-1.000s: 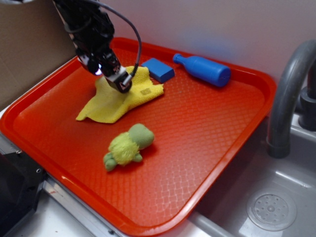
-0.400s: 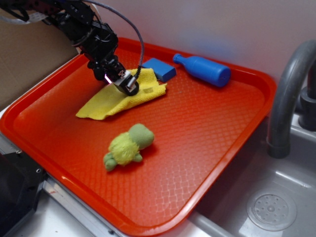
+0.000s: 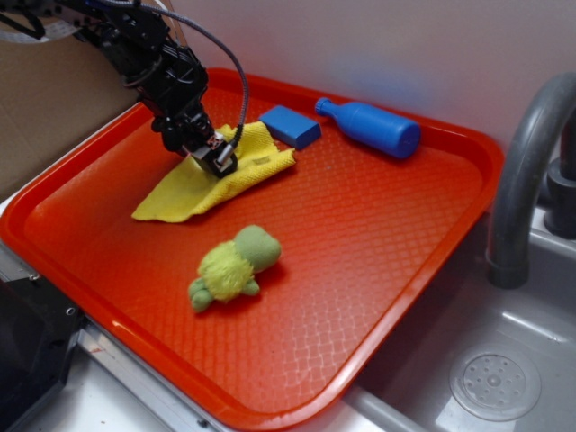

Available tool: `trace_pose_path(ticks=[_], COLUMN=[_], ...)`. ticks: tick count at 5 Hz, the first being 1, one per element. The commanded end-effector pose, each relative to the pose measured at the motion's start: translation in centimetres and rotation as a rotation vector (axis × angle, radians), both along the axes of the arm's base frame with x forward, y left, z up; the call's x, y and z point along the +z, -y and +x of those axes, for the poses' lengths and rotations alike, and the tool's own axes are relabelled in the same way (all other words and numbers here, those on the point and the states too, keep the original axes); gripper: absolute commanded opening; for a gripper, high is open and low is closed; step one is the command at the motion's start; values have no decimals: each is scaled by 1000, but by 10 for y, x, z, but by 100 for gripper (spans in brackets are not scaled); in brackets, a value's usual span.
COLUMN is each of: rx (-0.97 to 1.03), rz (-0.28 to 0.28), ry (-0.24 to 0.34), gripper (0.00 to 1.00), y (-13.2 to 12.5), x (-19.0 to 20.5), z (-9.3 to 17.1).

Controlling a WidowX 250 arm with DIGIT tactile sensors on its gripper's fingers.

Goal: Grab the yellow cloth.

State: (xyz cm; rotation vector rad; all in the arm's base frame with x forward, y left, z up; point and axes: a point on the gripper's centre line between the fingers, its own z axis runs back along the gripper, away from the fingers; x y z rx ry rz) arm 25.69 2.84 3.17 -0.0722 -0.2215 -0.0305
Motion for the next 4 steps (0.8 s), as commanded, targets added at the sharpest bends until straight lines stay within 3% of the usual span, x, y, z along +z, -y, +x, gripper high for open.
trace_pose_path(ticks=[1,2,3,4], rx=[13,62,98,102], rz=[63,64,148,205], ry=[214,103,-113,-151], gripper=[0,0,0,0], y=[-5,-4,5,17], x=[107,157,188,174], z=[-30,-24,-8,-8])
